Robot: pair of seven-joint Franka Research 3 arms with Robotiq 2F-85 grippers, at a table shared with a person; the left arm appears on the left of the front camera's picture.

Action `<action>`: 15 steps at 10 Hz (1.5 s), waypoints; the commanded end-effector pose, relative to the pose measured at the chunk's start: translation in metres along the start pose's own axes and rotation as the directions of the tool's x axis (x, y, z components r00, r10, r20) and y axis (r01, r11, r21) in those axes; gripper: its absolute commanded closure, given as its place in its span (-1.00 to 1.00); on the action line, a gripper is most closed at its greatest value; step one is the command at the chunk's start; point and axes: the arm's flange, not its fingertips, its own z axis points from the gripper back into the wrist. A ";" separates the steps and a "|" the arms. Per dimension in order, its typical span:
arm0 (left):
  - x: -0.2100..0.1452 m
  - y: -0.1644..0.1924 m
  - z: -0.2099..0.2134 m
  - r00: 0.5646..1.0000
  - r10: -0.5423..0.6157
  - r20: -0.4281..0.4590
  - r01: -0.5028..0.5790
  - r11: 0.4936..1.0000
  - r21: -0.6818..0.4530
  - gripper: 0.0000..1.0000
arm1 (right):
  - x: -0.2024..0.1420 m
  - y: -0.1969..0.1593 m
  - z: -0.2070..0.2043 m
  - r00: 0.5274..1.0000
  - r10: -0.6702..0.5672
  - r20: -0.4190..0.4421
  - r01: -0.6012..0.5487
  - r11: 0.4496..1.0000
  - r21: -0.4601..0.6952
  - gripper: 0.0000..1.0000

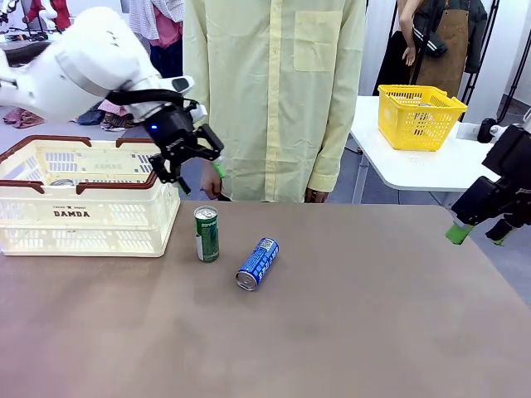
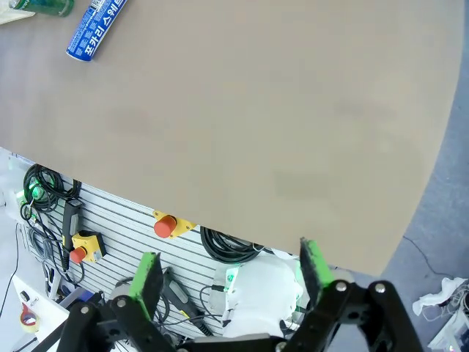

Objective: Place the drinks into the Shopping basket.
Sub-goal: Pick up one drink and place it into the Shopping basket.

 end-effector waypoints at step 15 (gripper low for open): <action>-0.014 -0.032 -0.076 0.968 0.011 0.252 -0.159 0.802 0.576 -1.00 | 0.000 0.000 0.002 1.000 0.001 -0.003 -0.001 1.000 0.000 -1.00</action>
